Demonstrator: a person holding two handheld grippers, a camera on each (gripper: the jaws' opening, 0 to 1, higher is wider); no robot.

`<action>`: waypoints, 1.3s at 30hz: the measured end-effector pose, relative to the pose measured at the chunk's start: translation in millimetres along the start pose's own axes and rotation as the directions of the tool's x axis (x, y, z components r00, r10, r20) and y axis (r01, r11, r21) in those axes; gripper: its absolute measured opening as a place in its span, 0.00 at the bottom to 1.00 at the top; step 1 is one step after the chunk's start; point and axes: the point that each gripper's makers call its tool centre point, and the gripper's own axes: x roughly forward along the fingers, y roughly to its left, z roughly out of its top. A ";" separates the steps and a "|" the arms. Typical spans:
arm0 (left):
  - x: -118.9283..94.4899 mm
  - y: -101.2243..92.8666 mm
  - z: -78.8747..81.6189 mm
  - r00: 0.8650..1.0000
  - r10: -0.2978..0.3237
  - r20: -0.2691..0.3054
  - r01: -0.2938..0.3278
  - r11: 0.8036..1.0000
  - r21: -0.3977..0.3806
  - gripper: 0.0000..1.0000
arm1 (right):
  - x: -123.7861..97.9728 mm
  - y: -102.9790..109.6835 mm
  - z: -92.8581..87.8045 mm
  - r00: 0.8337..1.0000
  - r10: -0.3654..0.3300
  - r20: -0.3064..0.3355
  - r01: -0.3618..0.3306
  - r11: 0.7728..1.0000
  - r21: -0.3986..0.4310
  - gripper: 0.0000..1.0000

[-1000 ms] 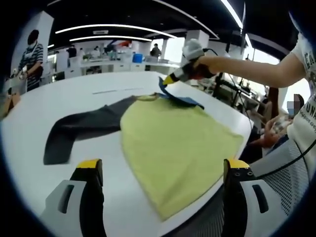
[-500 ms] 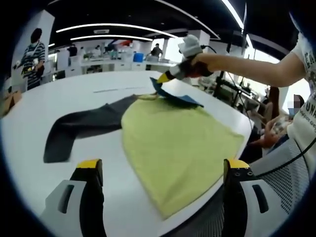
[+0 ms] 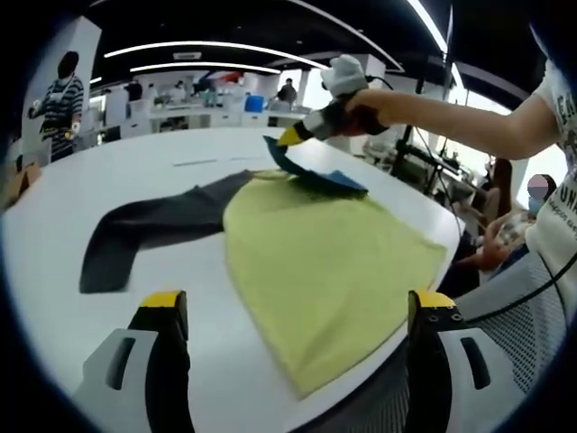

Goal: Fold the garment on the visible template until the final outline fits inside the template.

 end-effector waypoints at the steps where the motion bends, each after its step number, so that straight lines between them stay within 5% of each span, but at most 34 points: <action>1: 0.0 0.1 -0.3 1.000 0.000 -0.001 0.000 1.000 0.000 0.99 | 0.7 2.4 0.0 1.000 0.005 0.000 -0.005 1.000 -0.001 0.00; 15: -1.3 4.7 -4.5 1.000 0.005 -0.004 -0.005 1.000 -0.010 0.98 | 16.0 36.5 5.3 0.997 0.077 0.018 -0.077 0.997 -0.005 0.00; 28: -1.5 6.7 -4.3 1.000 0.007 -0.002 -0.007 1.000 -0.014 0.98 | 43.8 62.0 -28.4 0.992 0.117 -0.055 -0.121 0.991 -0.060 0.00; 39: -3.0 6.9 -5.5 1.000 0.013 -0.006 -0.013 1.000 -0.016 0.98 | 61.4 64.1 -42.6 0.991 0.121 -0.056 -0.121 0.993 -0.002 0.00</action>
